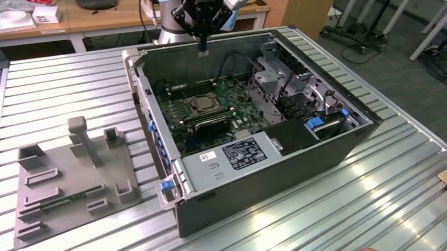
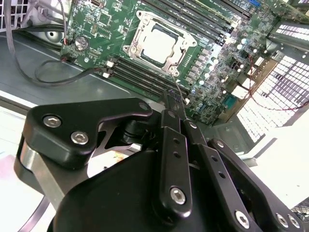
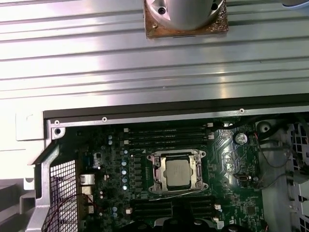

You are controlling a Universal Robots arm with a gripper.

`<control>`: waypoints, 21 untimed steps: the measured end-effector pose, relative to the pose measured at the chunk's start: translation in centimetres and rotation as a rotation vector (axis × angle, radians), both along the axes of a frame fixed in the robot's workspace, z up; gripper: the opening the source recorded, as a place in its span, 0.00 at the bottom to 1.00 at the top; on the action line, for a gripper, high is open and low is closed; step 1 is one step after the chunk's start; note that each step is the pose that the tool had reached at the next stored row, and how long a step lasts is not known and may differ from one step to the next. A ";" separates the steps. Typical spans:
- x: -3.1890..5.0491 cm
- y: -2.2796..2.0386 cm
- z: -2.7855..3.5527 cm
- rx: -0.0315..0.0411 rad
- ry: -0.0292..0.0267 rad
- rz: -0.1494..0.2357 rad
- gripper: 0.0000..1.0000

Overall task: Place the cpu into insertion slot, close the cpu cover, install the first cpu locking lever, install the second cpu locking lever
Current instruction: 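Close the cpu cover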

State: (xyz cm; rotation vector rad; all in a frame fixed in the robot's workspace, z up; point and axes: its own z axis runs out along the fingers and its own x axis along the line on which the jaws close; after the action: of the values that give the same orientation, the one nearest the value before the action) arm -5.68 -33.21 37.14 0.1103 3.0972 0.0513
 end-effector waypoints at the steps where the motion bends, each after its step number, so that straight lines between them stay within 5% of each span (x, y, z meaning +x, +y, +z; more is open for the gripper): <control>1: 0.00 0.00 0.00 0.0000 0.0000 0.000 0.10; 6: 0.00 0.00 -0.18 0.0004 -0.0002 0.000 0.10; 12: 0.00 0.00 -1.13 0.0002 -0.0002 0.000 0.10; 21: 0.39 0.00 -1.35 0.0002 -0.0001 0.000 0.10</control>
State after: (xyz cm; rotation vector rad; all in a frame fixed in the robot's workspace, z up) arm -5.29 -33.21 35.79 0.1102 3.0971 0.0516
